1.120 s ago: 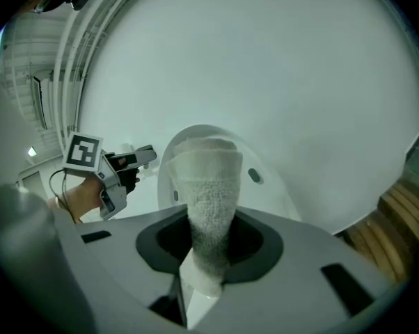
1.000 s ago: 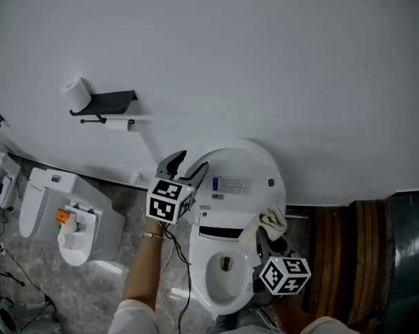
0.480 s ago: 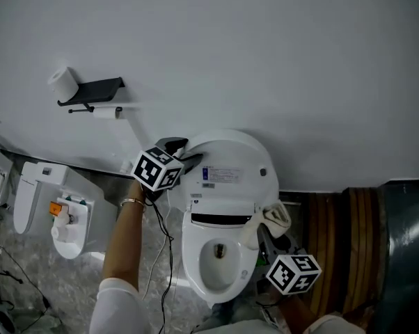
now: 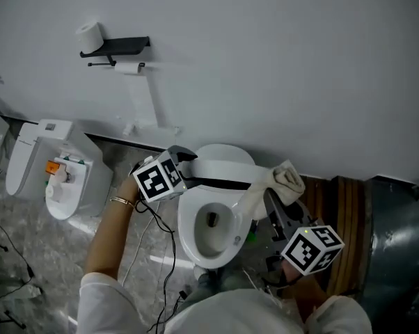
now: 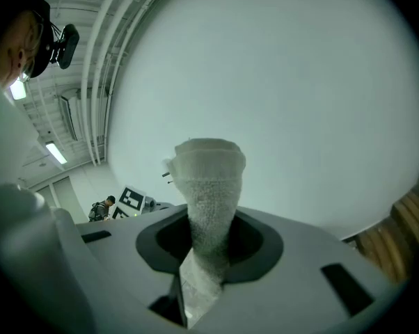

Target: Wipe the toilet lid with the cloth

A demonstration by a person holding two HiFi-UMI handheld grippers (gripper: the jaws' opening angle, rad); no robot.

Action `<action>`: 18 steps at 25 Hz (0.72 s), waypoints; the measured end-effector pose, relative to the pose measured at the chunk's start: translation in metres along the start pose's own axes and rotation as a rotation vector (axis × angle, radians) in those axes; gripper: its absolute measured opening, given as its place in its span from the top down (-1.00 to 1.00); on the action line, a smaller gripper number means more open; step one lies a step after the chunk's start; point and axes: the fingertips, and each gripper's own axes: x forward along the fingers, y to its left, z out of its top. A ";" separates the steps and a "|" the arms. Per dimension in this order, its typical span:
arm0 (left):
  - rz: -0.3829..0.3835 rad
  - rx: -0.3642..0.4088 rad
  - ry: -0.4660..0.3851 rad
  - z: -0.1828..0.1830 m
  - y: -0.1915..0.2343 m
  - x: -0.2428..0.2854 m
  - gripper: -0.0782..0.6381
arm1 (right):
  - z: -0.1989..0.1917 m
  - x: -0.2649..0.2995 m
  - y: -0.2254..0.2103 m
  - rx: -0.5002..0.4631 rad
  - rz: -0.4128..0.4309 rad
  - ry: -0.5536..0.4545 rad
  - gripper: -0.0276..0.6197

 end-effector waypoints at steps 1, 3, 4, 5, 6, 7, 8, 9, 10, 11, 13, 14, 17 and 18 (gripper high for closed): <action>-0.005 0.046 0.034 -0.010 -0.022 -0.001 0.05 | -0.005 -0.008 0.006 0.004 0.005 -0.003 0.61; -0.009 0.122 0.083 -0.032 -0.062 -0.001 0.05 | -0.023 -0.021 0.016 0.011 0.010 0.008 0.62; -0.007 0.152 0.100 -0.044 -0.080 0.000 0.04 | -0.035 -0.026 0.019 0.013 0.004 0.028 0.62; -0.002 0.181 0.114 -0.056 -0.098 0.001 0.04 | -0.048 -0.031 0.020 0.015 -0.008 0.056 0.62; 0.005 0.212 0.128 -0.067 -0.115 0.003 0.03 | -0.060 -0.036 0.021 0.016 -0.021 0.086 0.62; 0.015 0.245 0.143 -0.078 -0.132 0.006 0.03 | -0.072 -0.040 0.022 0.019 -0.033 0.114 0.62; 0.028 0.280 0.161 -0.090 -0.147 0.009 0.02 | -0.082 -0.043 0.023 0.025 -0.041 0.135 0.62; 0.043 0.315 0.182 -0.101 -0.162 0.012 0.02 | -0.091 -0.046 0.025 0.031 -0.046 0.150 0.62; 0.056 0.348 0.205 -0.113 -0.176 0.016 0.02 | -0.099 -0.049 0.027 0.036 -0.048 0.160 0.61; 0.066 0.376 0.228 -0.125 -0.190 0.020 0.03 | -0.106 -0.052 0.029 0.039 -0.050 0.168 0.62; 0.090 0.425 0.270 -0.148 -0.215 0.029 0.02 | -0.118 -0.056 0.034 0.041 -0.053 0.184 0.62; 0.106 0.444 0.288 -0.159 -0.226 0.033 0.03 | -0.123 -0.058 0.035 0.042 -0.055 0.192 0.62; 0.132 0.463 0.323 -0.192 -0.257 0.051 0.02 | -0.144 -0.061 0.032 0.049 -0.058 0.215 0.62; 0.123 0.455 0.330 -0.204 -0.267 0.059 0.03 | -0.154 -0.061 0.028 0.061 -0.062 0.226 0.62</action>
